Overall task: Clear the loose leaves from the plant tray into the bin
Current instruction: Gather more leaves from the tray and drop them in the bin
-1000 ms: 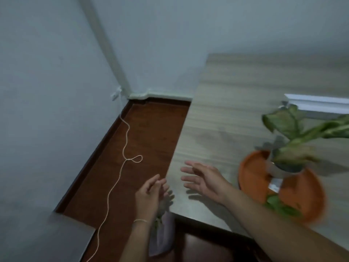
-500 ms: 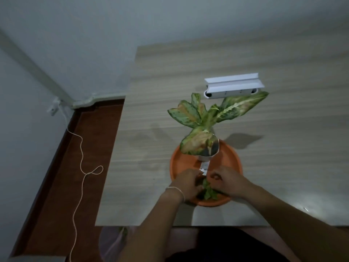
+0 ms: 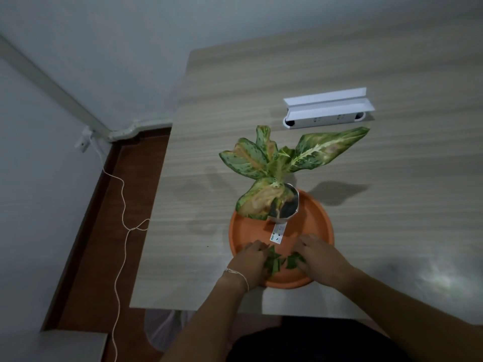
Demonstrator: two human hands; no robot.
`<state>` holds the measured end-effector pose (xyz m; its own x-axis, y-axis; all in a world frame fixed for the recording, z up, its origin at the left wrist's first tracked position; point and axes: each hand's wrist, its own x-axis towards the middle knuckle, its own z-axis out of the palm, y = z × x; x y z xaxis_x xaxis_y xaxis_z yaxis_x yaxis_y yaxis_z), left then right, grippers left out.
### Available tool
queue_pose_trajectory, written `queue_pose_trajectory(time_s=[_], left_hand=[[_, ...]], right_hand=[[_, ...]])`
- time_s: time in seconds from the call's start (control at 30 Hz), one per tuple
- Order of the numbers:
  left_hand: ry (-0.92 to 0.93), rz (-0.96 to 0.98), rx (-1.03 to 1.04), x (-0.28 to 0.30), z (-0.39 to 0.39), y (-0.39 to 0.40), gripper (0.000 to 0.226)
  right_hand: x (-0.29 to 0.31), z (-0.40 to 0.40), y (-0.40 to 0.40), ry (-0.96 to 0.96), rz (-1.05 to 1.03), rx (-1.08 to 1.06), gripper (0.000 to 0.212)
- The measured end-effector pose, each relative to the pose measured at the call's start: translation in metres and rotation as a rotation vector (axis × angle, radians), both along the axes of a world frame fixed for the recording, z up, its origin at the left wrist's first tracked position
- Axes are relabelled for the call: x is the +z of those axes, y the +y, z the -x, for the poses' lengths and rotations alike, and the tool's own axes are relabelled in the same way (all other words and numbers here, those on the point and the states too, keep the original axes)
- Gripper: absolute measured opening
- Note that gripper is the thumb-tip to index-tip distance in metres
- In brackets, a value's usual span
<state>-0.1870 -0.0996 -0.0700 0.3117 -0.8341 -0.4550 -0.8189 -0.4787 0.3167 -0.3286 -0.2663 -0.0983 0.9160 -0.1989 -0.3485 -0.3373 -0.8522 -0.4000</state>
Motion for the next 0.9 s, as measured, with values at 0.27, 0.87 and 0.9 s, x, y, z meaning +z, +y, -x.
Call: queue_pose_trajectory(time_s=[0.27,0.87,0.9], left_hand=[[-0.011,0.008,0.005,-0.003,0.002,-0.003,0.057],[-0.029,0.055,0.076,-0.001,0.000,0.003,0.029],[-0.028,0.052,0.083,0.000,-0.002,0.005,0.031]], right_hand=[[0.001,-0.014,0.021,-0.044,0.069,0.017,0.055],[-0.005,-0.014,0.021,-0.136,0.198,0.120,0.028],[-0.006,-0.011,0.015,-0.135,0.196,0.107,0.030]])
